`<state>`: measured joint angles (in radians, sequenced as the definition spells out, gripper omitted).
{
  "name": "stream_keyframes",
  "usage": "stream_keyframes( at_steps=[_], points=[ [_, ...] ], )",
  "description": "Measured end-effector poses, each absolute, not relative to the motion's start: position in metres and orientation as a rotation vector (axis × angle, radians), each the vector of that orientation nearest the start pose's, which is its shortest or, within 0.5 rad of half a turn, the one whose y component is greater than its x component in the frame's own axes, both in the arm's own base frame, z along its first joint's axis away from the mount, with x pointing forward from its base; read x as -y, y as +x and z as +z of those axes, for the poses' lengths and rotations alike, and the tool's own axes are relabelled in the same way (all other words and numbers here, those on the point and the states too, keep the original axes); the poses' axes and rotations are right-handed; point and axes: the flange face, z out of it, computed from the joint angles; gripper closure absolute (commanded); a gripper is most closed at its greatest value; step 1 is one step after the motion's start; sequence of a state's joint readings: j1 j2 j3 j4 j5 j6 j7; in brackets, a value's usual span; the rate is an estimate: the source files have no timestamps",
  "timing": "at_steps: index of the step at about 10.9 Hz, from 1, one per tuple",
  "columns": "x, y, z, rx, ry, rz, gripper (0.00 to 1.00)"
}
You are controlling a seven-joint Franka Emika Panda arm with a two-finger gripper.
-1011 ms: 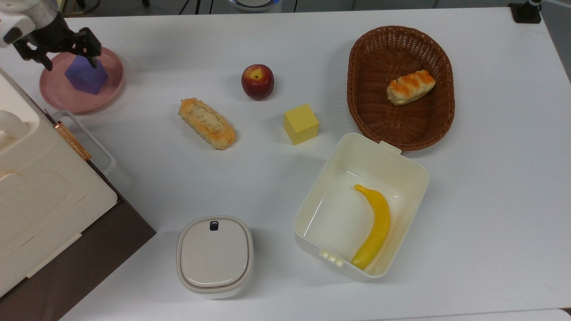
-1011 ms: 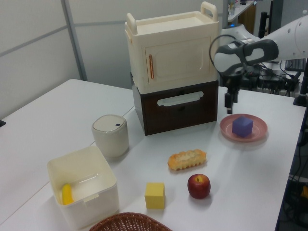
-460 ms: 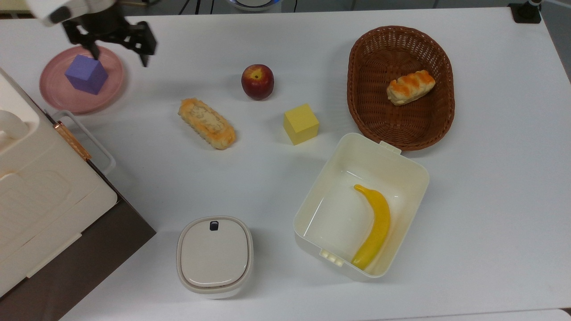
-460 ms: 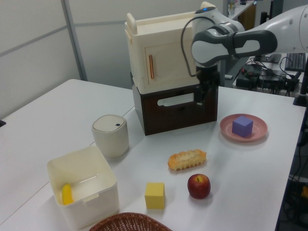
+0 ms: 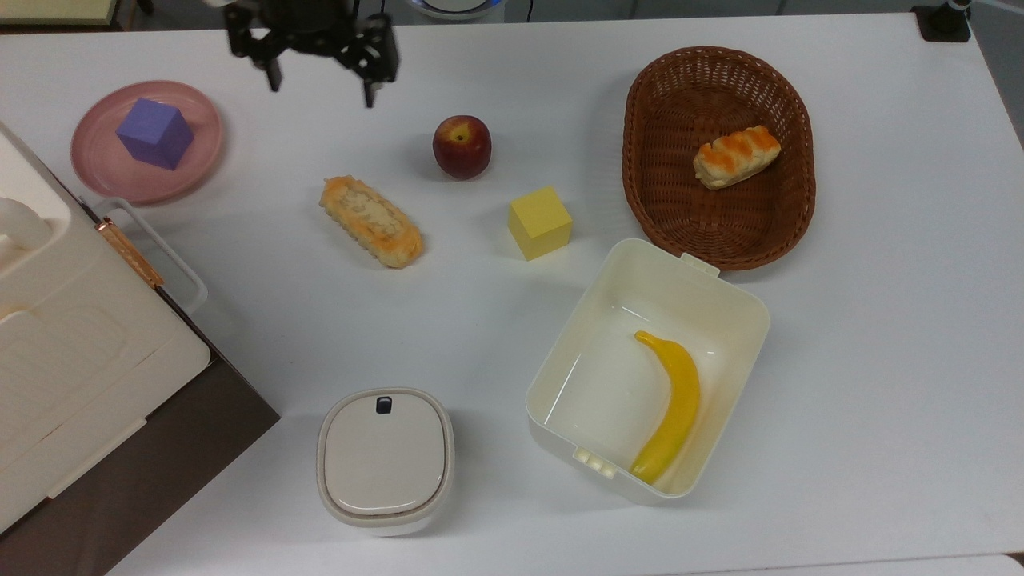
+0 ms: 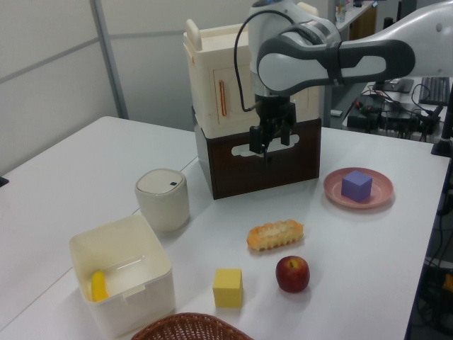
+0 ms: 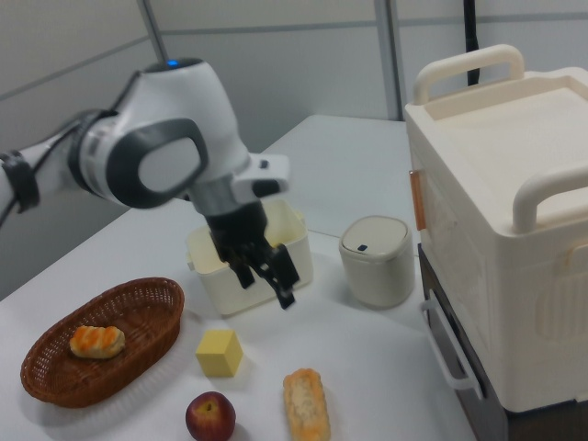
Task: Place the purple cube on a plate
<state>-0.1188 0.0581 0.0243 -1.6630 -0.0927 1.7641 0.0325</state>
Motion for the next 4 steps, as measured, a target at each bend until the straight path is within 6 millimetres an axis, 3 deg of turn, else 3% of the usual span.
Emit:
stream_keyframes(
  at_steps=[2,4],
  points=[
    [0.034,0.580,0.572,-0.132,-3.216,-0.040,0.00],
    [0.017,0.576,0.577,-0.183,-3.193,-0.018,0.00]
  ],
)
